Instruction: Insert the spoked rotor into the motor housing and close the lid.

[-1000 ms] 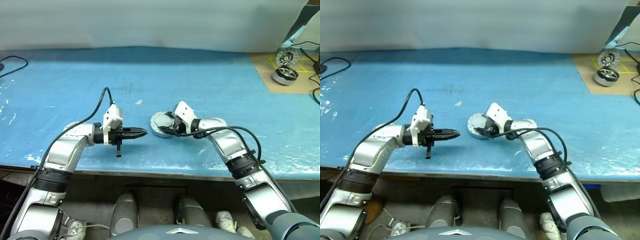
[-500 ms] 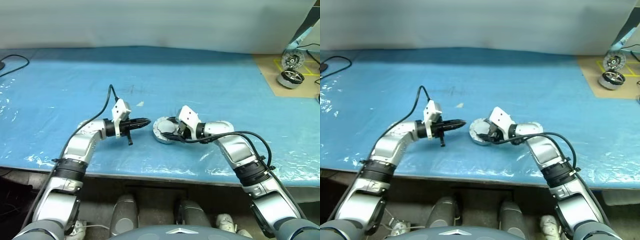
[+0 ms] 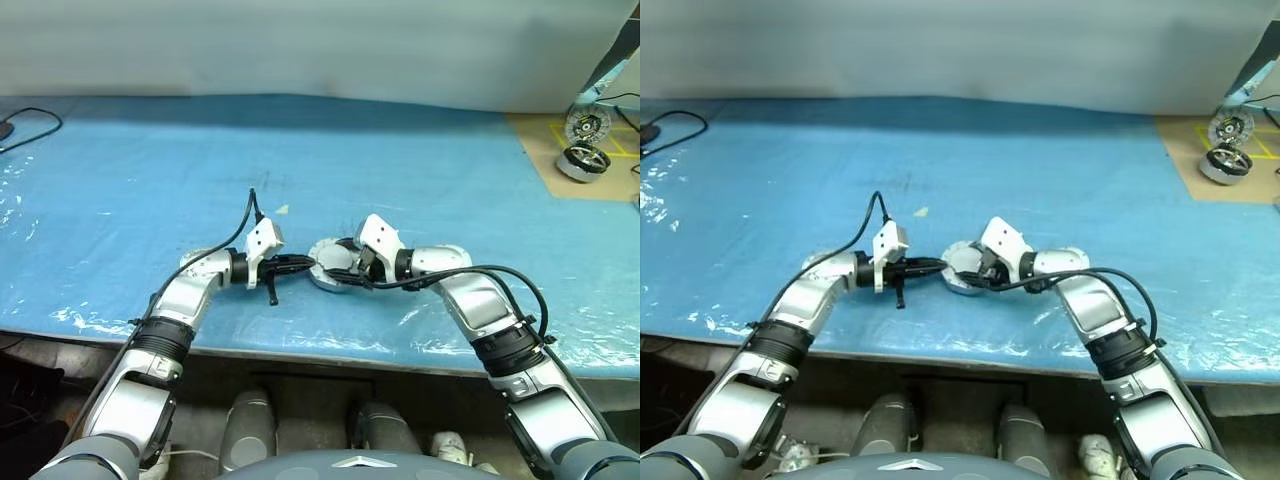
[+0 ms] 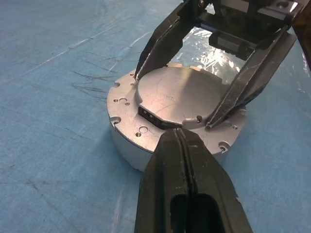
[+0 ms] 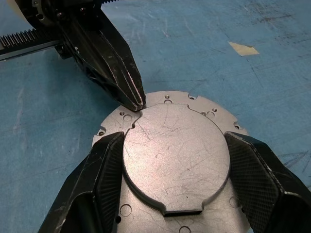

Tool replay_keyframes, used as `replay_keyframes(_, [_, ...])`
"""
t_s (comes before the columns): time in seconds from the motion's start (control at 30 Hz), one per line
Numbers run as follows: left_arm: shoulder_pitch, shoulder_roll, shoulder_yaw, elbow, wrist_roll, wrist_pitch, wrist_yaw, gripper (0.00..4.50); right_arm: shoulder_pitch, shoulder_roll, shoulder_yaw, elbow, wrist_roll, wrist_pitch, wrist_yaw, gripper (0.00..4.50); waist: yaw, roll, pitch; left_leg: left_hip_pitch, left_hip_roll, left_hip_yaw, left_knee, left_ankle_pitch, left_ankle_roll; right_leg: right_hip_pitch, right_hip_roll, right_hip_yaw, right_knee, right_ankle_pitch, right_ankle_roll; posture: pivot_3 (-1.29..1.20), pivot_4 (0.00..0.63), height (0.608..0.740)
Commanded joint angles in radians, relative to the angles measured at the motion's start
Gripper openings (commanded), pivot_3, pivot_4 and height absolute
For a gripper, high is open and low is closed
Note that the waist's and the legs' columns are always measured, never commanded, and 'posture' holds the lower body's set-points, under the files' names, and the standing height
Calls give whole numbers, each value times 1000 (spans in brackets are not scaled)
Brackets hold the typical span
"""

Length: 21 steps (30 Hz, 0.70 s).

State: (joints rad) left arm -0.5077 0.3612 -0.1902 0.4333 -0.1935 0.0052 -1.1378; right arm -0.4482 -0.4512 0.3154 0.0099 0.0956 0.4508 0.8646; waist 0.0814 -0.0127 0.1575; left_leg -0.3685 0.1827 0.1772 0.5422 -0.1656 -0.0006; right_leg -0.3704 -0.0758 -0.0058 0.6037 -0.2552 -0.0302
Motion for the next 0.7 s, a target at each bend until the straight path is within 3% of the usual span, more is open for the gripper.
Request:
replay_keyframes(0.03, [2,12,-4,35,19,-1,-7,0,53,-18,37,63,-28,51,7,2927,0,0,0,0,0,0,0,0,0,0,0,0,0,0,0,0,150,740])
replay_keyframes(0.4, [3,-20,-16,36,35,-25,32,0,47,-9,34,73,-18,2,24,2927,2,2,-1,0,0,0,-1,0,0,0,0,0,0,-1,0,0,150,740])
replay_keyframes(0.43, [2,-22,-16,35,36,-26,34,0,46,-7,25,73,-8,2,28,3650,2,2,-1,0,0,0,-1,0,0,0,0,0,0,-1,0,0,150,740])
replay_keyframes(0.5, [2,-24,-16,35,37,-26,32,0,39,-6,8,69,6,12,29,4344,3,2,-1,0,0,0,-1,0,0,-1,0,0,0,-1,0,0,150,740])
replay_keyframes(0.7, [3,-21,-16,42,39,-29,23,0,32,-21,-40,1,44,27,42,4455,10,2,-1,-1,0,0,-2,0,0,-2,0,1,-1,-1,0,0,150,740])
